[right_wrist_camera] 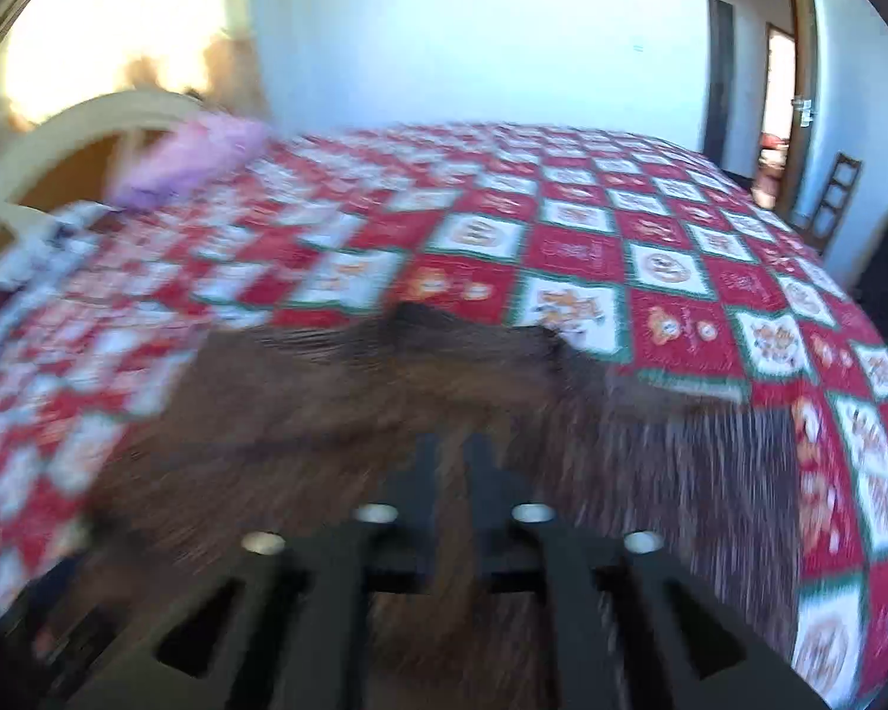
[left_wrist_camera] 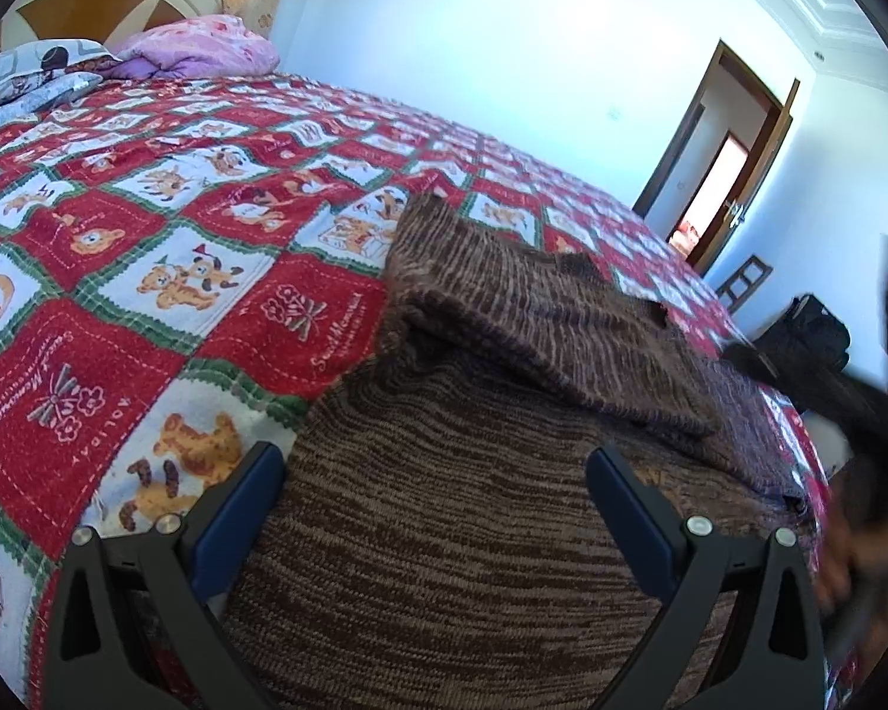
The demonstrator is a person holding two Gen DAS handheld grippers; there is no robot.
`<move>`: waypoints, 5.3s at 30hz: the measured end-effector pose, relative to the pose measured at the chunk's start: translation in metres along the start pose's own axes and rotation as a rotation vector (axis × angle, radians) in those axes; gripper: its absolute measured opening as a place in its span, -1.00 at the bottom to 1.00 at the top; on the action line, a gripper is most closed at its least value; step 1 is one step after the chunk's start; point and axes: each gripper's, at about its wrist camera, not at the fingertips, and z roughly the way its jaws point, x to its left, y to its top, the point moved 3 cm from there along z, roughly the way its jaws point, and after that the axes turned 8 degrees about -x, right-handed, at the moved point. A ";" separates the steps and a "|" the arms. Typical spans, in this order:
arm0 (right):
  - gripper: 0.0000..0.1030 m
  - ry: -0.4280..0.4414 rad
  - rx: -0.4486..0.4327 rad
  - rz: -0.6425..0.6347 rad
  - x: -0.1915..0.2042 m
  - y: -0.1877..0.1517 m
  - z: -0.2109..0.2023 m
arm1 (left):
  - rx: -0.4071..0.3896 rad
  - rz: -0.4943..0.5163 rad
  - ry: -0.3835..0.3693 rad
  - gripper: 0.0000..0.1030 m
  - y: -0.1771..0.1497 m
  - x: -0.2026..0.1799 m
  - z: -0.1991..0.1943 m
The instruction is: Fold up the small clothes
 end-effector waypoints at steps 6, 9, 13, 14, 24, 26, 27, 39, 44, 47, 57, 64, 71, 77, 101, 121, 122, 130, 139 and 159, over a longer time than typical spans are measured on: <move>0.53 -0.025 0.254 -0.124 0.000 -0.100 -0.052 | 0.112 0.152 0.052 1.00 0.000 0.012 -0.043; 0.53 -0.014 0.174 -0.099 -0.012 -0.114 -0.094 | 0.079 0.149 0.044 1.00 -0.002 0.037 -0.088; 0.53 0.118 0.036 -0.037 0.007 -0.109 -0.131 | 0.064 0.119 0.041 1.00 -0.011 0.068 -0.136; 0.53 0.149 0.011 -0.034 0.017 -0.108 -0.135 | 0.068 0.112 0.025 1.00 -0.015 0.073 -0.143; 0.08 0.366 0.025 -0.015 0.090 -0.124 -0.139 | 0.225 0.166 0.005 0.50 -0.078 0.074 -0.161; 0.08 0.364 0.027 -0.031 0.096 -0.128 -0.142 | 0.262 0.177 -0.026 0.50 -0.087 0.067 -0.164; 0.08 0.361 0.027 -0.037 0.097 -0.129 -0.143 | 0.288 0.168 -0.047 0.50 -0.092 0.065 -0.166; 0.08 0.385 0.029 -0.015 0.102 -0.135 -0.152 | 0.345 0.172 -0.082 -0.12 -0.115 0.042 -0.179; 0.08 0.405 0.024 -0.029 0.102 -0.140 -0.159 | 0.375 0.105 -0.070 -0.77 -0.115 0.050 -0.177; 0.08 0.425 0.039 -0.040 0.103 -0.146 -0.160 | 0.380 0.033 -0.087 -0.81 -0.109 0.051 -0.176; 0.09 0.534 0.136 -0.076 0.114 -0.176 -0.155 | 0.321 0.058 -0.284 -0.81 -0.052 -0.015 -0.131; 0.09 0.496 0.182 0.000 0.098 -0.182 -0.140 | 0.417 0.130 -0.251 -0.79 -0.046 -0.018 -0.078; 0.09 0.478 0.187 -0.008 0.102 -0.180 -0.124 | 0.347 0.210 -0.254 -0.37 -0.016 0.003 -0.110; 0.04 0.440 0.119 -0.069 0.114 -0.165 -0.106 | 0.294 0.416 -0.298 0.59 -0.010 0.001 -0.127; -0.91 0.747 0.096 -0.052 0.125 -0.109 -0.156 | 0.325 0.979 -0.588 -0.77 -0.055 -0.061 -0.120; 0.03 0.061 -0.101 0.498 -0.159 -0.146 -0.247 | 0.250 0.361 -0.383 -0.88 0.012 -0.035 -0.059; 0.03 0.057 -0.090 0.487 -0.161 -0.149 -0.251 | 0.251 0.334 -0.352 -0.88 0.014 -0.031 -0.049; 0.03 0.130 0.114 0.310 -0.135 -0.192 -0.258 | 0.278 0.158 -0.279 -0.88 -0.001 -0.006 -0.014; 0.03 -0.021 0.154 0.096 -0.111 -0.216 -0.229 | 0.266 0.189 -0.256 -0.86 -0.003 -0.009 -0.018; -0.85 -0.053 -0.074 0.071 -0.133 -0.099 -0.254 | 0.142 0.112 -0.241 -0.87 0.059 -0.009 -0.043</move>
